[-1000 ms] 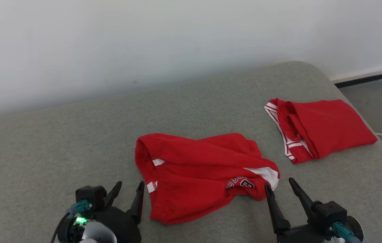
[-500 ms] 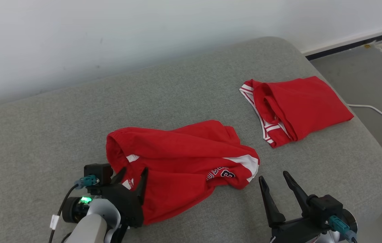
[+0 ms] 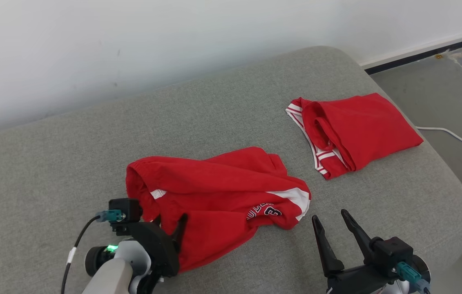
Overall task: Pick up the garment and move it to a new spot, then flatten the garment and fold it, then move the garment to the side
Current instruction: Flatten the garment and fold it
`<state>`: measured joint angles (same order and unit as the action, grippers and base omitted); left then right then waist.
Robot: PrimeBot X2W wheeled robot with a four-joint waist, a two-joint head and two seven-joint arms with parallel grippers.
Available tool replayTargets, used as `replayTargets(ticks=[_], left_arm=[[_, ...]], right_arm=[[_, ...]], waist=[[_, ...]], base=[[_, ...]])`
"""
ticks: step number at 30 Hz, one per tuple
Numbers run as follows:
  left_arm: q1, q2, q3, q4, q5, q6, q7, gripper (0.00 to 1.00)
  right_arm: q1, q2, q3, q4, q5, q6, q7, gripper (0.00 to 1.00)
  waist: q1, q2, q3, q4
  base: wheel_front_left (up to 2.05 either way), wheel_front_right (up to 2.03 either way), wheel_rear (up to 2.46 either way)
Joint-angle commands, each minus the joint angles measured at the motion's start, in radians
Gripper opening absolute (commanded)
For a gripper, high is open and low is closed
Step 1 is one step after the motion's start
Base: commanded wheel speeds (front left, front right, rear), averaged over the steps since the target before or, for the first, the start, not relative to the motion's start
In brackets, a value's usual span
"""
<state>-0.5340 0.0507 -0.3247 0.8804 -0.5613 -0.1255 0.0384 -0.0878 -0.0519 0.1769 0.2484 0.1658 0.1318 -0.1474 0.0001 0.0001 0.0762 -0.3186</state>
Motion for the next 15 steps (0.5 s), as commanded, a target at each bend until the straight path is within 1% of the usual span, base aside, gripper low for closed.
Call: replayTargets(ticks=[1,2,6,14,15], left_arm=[[0.0,0.0,-0.017,-0.012,-0.027,-0.003,0.008,1.0],[0.0,0.0,-0.017,-0.012,-0.027,-0.003,0.008,1.0],[0.001,0.001,-0.049,-0.029,-0.095,-0.003,0.017,1.0],[-0.033,0.001,-0.071,-0.037,-0.153,-0.004,0.001,1.0],[-0.037,0.001,-0.073,-0.035,-0.149,-0.004,-0.006,0.87]], right_arm=[[-0.008,0.002,0.002,0.002,0.004,-0.003,-0.003,1.0],[-0.008,0.002,0.002,0.002,0.004,-0.003,-0.003,1.0],[-0.012,0.002,0.007,0.002,0.008,-0.003,-0.003,1.0],[-0.008,0.002,-0.004,0.004,0.015,-0.003,-0.007,1.0],[-0.007,0.002,-0.006,0.005,0.015,-0.003,-0.008,1.0]], waist=[[-0.0001,-0.0001,-0.001,0.001],[-0.0001,-0.0001,-0.001,0.001],[-0.0001,-0.0001,0.0,-0.001],[-0.0001,-0.0001,0.009,0.001],[-0.0001,-0.0001,0.01,0.002]], base=[[0.0,0.0,0.0],[0.0,0.0,0.0],[0.0,0.0,0.0],[0.0,0.0,0.0],[0.0,0.0,0.0]])
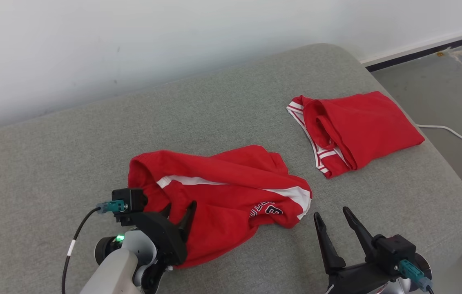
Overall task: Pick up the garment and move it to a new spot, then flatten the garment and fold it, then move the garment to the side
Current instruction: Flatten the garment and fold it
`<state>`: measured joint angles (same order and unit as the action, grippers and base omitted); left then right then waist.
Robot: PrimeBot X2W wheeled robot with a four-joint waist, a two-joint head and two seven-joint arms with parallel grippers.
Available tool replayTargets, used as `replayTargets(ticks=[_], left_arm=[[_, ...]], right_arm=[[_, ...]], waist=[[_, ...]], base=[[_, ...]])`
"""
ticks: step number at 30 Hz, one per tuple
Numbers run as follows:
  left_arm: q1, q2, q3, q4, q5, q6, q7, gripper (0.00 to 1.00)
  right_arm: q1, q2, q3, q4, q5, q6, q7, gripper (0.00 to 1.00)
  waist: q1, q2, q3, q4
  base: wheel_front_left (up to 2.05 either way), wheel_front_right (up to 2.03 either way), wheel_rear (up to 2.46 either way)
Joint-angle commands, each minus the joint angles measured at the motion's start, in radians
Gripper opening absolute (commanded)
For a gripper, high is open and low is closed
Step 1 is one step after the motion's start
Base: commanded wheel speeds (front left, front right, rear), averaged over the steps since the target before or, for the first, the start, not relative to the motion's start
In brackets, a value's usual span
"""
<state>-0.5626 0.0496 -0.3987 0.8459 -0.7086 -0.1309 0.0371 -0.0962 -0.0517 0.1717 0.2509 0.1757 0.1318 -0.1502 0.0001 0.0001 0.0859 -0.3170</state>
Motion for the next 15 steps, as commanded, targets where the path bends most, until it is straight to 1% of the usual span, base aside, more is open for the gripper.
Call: replayTargets(ticks=[1,2,3,9,15], left_arm=[[-0.011,0.005,-0.001,0.001,0.001,0.002,-0.01,0.69],[-0.013,0.007,-0.003,0.003,0.005,0.002,-0.017,0.42],[-0.012,0.01,-0.007,0.004,0.01,0.002,-0.024,0.0],[0.025,0.022,-0.028,-0.025,0.01,0.002,-0.066,0.0],[0.098,0.055,-0.04,-0.12,0.015,0.002,-0.138,0.0]], right_arm=[[0.002,0.002,-0.002,0.002,0.006,-0.003,-0.006,1.0],[0.003,0.002,-0.003,0.002,0.008,-0.003,-0.007,1.0],[0.005,0.002,-0.005,0.002,0.01,-0.003,-0.007,1.0],[0.015,0.002,-0.012,0.002,0.011,-0.003,-0.007,1.0],[0.028,0.002,-0.018,-0.001,0.011,-0.003,-0.001,1.0]], waist=[[-0.0001,-0.0001,0.0,0.002],[-0.0001,-0.0001,0.0,0.004],[-0.0001,-0.0001,-0.001,0.008],[-0.0001,-0.0001,-0.014,0.038],[-0.0001,-0.0001,-0.035,0.082]], base=[[0.0,0.0,0.0],[0.0,0.0,0.0],[0.0,0.0,0.0],[0.0,0.0,0.0],[0.0,0.0,0.0]])
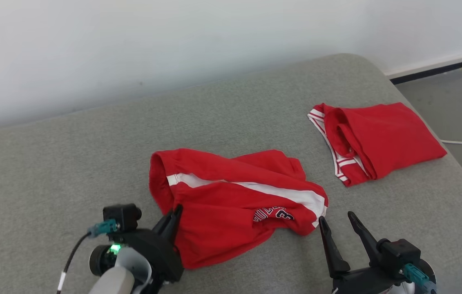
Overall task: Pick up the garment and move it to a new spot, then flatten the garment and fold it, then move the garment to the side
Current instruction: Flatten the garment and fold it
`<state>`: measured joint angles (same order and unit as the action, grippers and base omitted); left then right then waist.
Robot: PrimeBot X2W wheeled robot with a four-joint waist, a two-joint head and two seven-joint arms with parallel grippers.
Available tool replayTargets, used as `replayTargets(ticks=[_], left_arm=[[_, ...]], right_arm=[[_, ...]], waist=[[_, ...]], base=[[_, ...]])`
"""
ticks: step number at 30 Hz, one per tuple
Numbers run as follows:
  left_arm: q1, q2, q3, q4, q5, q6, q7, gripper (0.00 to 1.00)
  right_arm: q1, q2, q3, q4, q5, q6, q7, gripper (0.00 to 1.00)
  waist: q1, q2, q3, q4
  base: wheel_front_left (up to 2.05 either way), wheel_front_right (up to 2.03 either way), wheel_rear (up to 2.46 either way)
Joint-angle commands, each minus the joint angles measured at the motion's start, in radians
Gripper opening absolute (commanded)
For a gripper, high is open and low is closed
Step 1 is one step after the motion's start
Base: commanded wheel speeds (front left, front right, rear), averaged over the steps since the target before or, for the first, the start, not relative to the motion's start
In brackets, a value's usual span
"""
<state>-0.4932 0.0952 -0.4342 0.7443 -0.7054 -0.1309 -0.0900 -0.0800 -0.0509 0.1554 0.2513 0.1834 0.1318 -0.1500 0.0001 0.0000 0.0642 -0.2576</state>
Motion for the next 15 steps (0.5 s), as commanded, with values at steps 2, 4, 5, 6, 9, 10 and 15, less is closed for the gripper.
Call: replayTargets(ticks=[2,4,5,6,9,10,15], left_arm=[[0.066,0.024,-0.018,-0.067,0.017,0.002,-0.024,0.0],[0.113,0.041,-0.023,-0.123,0.021,0.009,-0.032,0.0],[0.136,0.05,-0.026,-0.151,0.027,0.014,-0.034,0.0],[0.164,0.057,-0.028,-0.184,0.027,0.023,-0.035,0.0],[0.243,0.084,-0.037,-0.276,0.043,0.058,-0.027,0.0],[0.269,0.091,-0.04,-0.306,0.046,0.068,-0.024,0.0],[0.392,0.121,-0.044,-0.432,0.044,0.123,-0.008,0.0]], right_arm=[[0.021,0.001,-0.007,-0.004,0.001,-0.003,0.003,1.0],[0.025,0.001,-0.009,-0.005,-0.001,-0.003,0.006,1.0],[0.027,0.001,-0.012,-0.007,-0.001,-0.003,0.006,1.0],[0.028,0.001,-0.011,-0.009,0.0,-0.003,0.009,1.0],[0.038,0.001,-0.011,-0.011,0.002,-0.003,0.013,1.0],[0.04,0.0,-0.013,-0.012,0.002,-0.003,0.014,1.0],[0.043,0.0,-0.014,-0.016,0.003,-0.003,0.022,1.0]], waist=[[-0.0001,0.0,-0.022,0.042],[-0.0001,0.0,-0.03,0.059],[-0.0001,0.0,-0.034,0.068],[-0.0001,0.0,-0.038,0.074],[-0.0001,0.0,-0.048,0.096],[-0.0001,0.0,-0.051,0.103],[-0.0001,0.0,-0.063,0.13]], base=[[0.0,0.0,0.0],[0.0,0.0,0.0],[0.0,0.0,0.0],[0.0,0.0,0.0],[0.0,0.0,0.0],[0.0,0.0,0.0],[0.0,0.0,0.0]])
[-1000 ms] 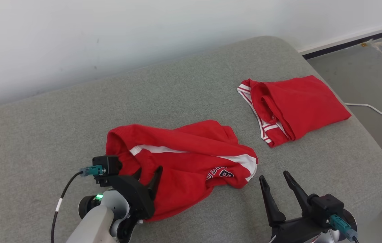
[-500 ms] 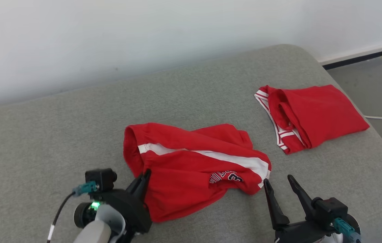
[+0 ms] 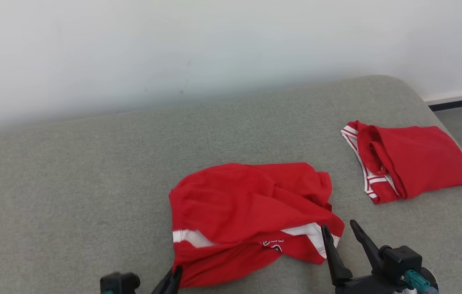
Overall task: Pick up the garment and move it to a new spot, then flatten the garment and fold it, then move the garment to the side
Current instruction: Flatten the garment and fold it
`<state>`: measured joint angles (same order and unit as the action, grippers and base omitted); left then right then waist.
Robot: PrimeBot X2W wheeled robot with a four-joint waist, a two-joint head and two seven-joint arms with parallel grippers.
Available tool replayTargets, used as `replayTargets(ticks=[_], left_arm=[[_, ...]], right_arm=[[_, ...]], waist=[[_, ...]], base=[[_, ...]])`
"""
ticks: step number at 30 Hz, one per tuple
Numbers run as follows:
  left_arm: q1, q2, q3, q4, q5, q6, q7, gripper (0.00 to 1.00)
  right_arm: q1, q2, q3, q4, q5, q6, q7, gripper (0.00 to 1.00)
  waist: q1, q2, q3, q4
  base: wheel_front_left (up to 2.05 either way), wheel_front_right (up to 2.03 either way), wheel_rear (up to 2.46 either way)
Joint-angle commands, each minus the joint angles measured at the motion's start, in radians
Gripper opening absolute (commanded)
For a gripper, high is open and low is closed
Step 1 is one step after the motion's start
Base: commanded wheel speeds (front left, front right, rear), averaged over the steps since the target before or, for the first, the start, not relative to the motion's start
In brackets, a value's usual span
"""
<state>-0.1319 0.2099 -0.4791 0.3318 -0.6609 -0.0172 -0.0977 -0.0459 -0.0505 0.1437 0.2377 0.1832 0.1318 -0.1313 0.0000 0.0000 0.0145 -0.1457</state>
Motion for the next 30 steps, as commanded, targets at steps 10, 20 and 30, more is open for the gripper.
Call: replayTargets(ticks=[10,20,30], left_arm=[[0.146,0.028,0.005,-0.053,-0.003,0.079,0.001,0.13],[0.186,0.042,0.047,-0.04,-0.015,0.114,-0.059,1.0],[0.196,0.068,0.17,-0.149,0.051,0.15,-0.165,1.0]], right_arm=[[0.015,0.0,0.003,0.001,0.01,-0.003,0.004,1.0],[0.026,0.0,0.005,0.008,0.008,-0.003,0.007,1.0],[0.042,0.0,-0.014,-0.003,-0.004,-0.003,-0.004,1.0]], waist=[[0.0,0.0,-0.036,0.059],[0.0,0.0,-0.059,0.084],[0.0,0.0,-0.083,0.098]], base=[[0.0,0.0,0.0],[0.0,0.0,0.0],[0.0,0.0,0.0]])
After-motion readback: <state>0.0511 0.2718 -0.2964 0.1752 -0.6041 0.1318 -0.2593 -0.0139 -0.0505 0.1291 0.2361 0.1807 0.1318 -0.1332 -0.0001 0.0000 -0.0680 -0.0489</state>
